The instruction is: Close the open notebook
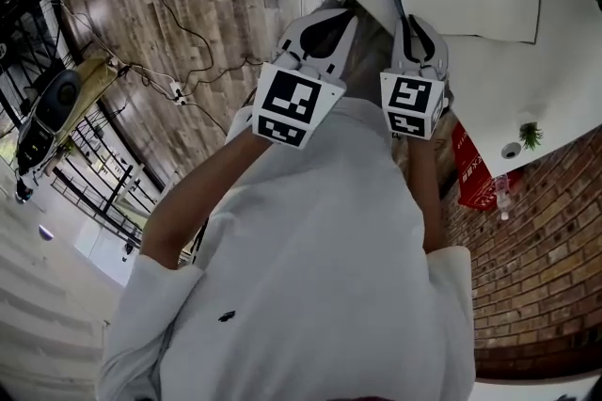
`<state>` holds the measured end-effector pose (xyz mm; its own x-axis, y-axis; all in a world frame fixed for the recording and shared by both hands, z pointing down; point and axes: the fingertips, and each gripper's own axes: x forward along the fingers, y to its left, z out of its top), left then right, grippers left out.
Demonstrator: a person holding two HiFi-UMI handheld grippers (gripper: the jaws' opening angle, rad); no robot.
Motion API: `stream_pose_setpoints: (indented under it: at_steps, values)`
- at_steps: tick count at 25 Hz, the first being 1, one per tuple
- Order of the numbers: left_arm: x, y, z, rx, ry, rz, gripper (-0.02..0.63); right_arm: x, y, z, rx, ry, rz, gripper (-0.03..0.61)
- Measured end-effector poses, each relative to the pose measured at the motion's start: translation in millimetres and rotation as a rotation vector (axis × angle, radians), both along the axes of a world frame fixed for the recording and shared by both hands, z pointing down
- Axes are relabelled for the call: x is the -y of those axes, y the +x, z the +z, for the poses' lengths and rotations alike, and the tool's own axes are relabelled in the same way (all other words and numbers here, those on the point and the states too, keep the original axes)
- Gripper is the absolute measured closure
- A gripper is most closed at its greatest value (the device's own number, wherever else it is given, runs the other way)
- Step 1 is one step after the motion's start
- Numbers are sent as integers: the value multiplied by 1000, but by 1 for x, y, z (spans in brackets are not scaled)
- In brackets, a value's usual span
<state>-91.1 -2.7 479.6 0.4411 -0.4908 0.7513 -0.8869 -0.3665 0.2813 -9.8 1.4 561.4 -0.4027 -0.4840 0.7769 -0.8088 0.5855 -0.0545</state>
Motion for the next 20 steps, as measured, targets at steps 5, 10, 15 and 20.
stream_pose_setpoints:
  at_steps: [5, 10, 15, 20]
  values:
    - [5, 7, -4, -2, 5, 3, 609, 3, 2, -14, 74, -6, -9, 532]
    - [11, 12, -8, 1, 15, 10, 609, 6, 7, -28, 142, -2, -4, 533]
    - [17, 16, -14, 5, 25, 13, 609, 9, 13, -46, 192, 11, 19, 534]
    - [20, 26, -21, 4, 37, 34, 609, 16, 24, -68, 233, 44, 44, 535]
